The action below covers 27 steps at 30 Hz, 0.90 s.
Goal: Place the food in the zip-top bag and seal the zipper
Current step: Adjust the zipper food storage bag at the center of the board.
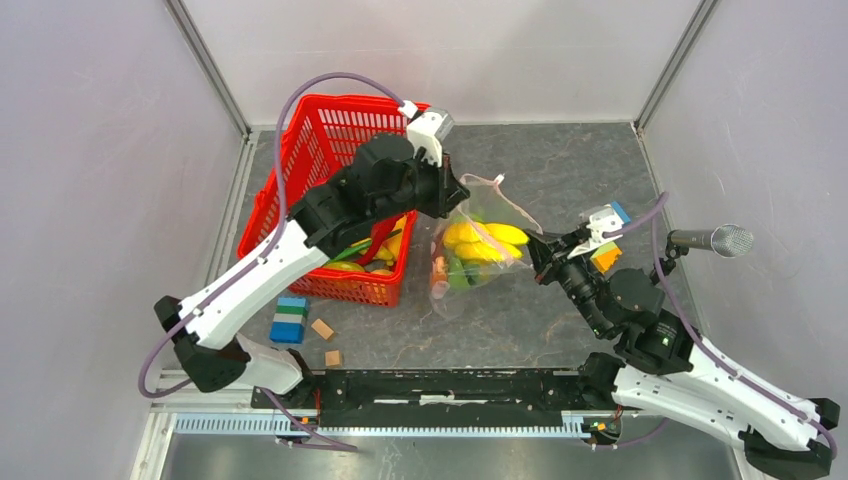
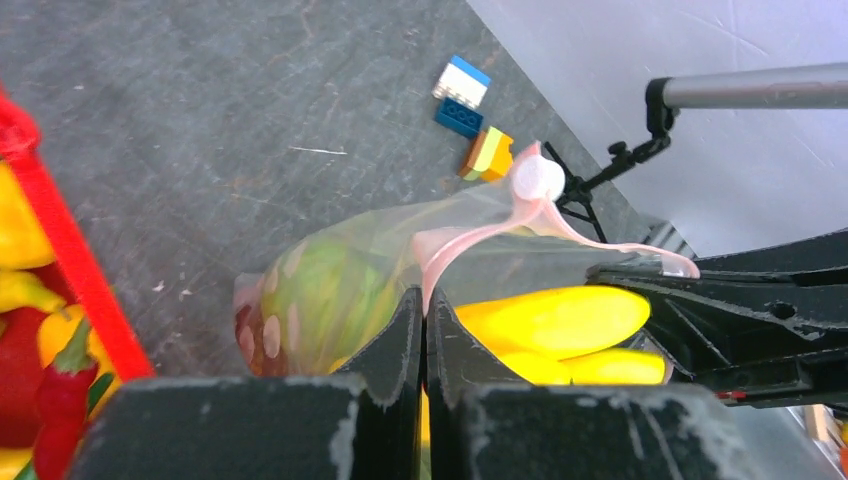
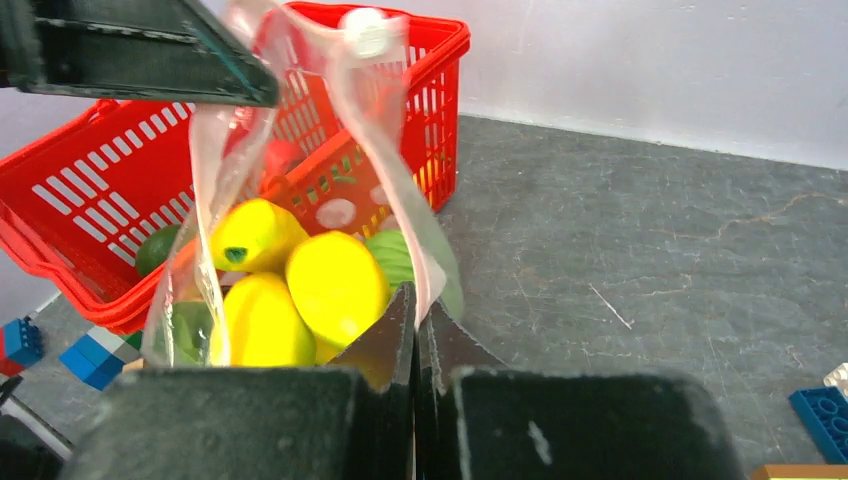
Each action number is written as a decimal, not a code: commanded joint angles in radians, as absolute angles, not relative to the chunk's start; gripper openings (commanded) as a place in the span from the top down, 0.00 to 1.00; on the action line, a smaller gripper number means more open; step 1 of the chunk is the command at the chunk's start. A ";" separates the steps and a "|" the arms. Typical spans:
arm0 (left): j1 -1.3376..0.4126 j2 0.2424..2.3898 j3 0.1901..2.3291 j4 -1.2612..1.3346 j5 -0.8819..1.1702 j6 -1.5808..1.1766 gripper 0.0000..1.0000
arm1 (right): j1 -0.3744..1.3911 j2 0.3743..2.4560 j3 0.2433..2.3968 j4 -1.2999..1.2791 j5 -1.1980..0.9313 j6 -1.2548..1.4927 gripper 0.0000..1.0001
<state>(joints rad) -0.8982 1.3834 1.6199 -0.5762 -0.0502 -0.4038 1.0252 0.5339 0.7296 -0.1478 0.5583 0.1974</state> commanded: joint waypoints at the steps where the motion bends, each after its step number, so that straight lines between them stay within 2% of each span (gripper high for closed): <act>1: -0.873 1.445 1.655 -0.566 0.097 -0.356 0.98 | 1.025 0.560 0.805 -0.077 0.398 0.128 0.99; 3: -0.874 1.437 1.605 -0.532 0.081 -0.339 0.98 | 1.025 0.568 0.814 -0.049 0.351 0.133 0.99; 5: -0.867 1.482 1.626 -0.589 0.132 -0.318 0.98 | 1.025 0.582 0.805 -0.067 0.587 0.197 1.00; 7: -0.869 1.515 1.652 -0.624 0.195 -0.314 0.98 | 1.025 0.624 0.821 -0.117 0.694 0.191 1.00; 11: -0.869 1.469 1.600 -0.605 0.084 -0.309 0.98 | 1.025 0.753 0.967 -0.232 0.409 0.099 0.99; 13: -0.870 1.437 1.565 -0.591 0.056 -0.283 0.98 | 1.025 0.777 0.997 -0.260 0.476 0.142 0.99; 15: -0.870 1.446 1.548 -0.613 0.061 -0.256 0.98 | 1.025 0.756 0.932 -0.195 0.539 0.134 0.99; 18: -0.870 1.486 1.573 -0.687 0.024 -0.268 0.98 | 1.023 0.806 0.977 -0.246 0.400 0.106 1.00; 21: -0.877 1.401 1.586 -0.675 0.053 -0.298 0.98 | 1.023 0.842 1.065 -0.315 0.370 0.153 1.00; 24: -0.874 1.303 1.465 -0.513 0.074 -0.299 0.98 | 1.023 0.735 0.853 -0.082 0.458 0.111 0.99; 25: -0.868 1.332 1.474 -0.538 0.076 -0.295 0.98 | 1.020 0.743 0.829 -0.086 0.518 0.095 0.98; 27: -0.866 1.404 1.544 -0.634 0.054 -0.307 0.98 | 1.019 0.830 0.946 -0.278 0.668 0.168 1.00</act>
<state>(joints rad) -0.8726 1.3708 1.4776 -0.6544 0.0616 -0.3183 1.0199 0.7834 0.8654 -0.2611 0.4671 0.1287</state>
